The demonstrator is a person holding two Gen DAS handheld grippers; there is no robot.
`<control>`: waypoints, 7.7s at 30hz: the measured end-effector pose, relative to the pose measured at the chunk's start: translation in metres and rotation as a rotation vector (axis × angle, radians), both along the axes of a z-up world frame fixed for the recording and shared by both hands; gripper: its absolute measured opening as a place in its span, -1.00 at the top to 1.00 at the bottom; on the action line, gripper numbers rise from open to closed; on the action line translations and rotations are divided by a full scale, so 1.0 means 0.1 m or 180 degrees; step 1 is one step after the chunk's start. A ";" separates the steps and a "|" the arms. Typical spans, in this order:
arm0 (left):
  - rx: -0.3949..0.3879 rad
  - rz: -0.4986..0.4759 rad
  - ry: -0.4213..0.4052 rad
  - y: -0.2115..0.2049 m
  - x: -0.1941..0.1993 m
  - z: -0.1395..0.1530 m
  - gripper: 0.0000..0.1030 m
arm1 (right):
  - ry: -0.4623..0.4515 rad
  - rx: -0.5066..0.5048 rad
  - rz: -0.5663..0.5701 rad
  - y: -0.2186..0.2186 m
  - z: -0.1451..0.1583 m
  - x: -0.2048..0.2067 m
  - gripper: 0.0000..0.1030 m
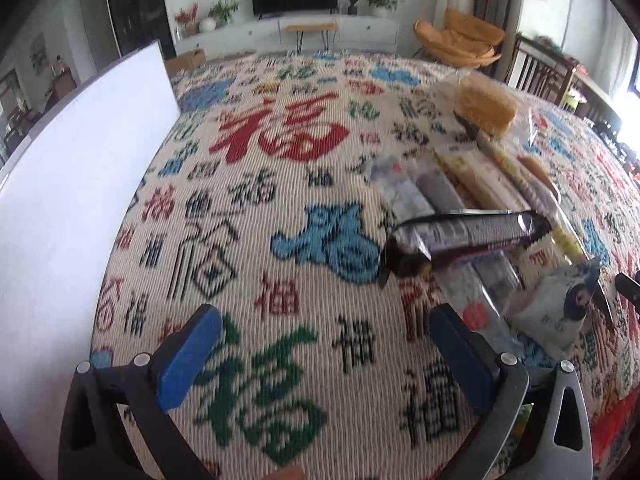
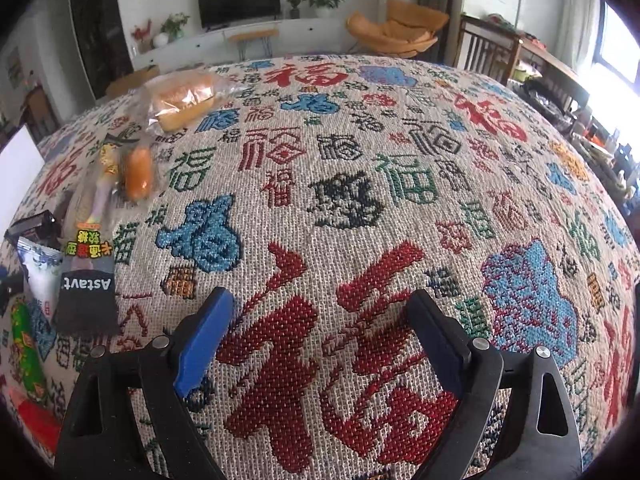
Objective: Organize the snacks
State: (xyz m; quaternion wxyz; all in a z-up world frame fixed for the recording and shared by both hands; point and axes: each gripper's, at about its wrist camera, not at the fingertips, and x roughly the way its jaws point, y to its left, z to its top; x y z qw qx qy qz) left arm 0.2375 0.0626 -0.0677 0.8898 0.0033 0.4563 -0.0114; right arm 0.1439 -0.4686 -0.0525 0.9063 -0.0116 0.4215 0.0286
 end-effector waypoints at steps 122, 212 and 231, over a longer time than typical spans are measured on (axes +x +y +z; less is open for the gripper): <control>-0.0797 -0.0436 0.0432 0.14 -1.21 0.51 0.56 | 0.0222 0.0668 0.1114 0.06 0.25 -0.15 -0.74; -0.0497 -0.0596 -0.0958 -0.30 -1.97 1.39 -1.00 | -0.0034 -0.0028 0.0013 -0.36 0.00 -0.09 -0.66; -0.0032 -0.0069 -0.0011 -0.23 -0.87 0.04 -0.99 | -0.0033 -0.0021 0.0009 -0.36 0.00 -0.09 -0.66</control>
